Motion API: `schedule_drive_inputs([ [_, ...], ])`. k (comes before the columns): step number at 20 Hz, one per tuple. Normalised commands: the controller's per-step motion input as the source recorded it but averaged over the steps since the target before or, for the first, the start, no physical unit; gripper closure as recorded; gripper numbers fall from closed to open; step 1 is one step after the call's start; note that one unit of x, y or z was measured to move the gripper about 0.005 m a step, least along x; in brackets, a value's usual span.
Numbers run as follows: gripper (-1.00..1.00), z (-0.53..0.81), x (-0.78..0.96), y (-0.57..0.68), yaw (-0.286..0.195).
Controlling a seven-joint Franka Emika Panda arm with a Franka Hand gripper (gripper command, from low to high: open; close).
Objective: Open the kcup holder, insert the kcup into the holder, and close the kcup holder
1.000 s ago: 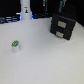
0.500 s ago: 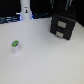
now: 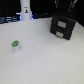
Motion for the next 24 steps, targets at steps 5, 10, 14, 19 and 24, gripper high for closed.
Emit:
schedule_drive_inputs([
  [5, -1.00, -0.42, -0.16, 0.40, -0.116],
  [10, -1.00, -0.47, -0.06, 0.24, -0.046],
  [14, -1.00, -0.47, -0.06, 0.15, -0.019],
  [19, -1.00, -0.52, -0.11, 0.05, 0.001],
  [24, -1.00, -0.39, -0.33, -0.01, 0.025],
])
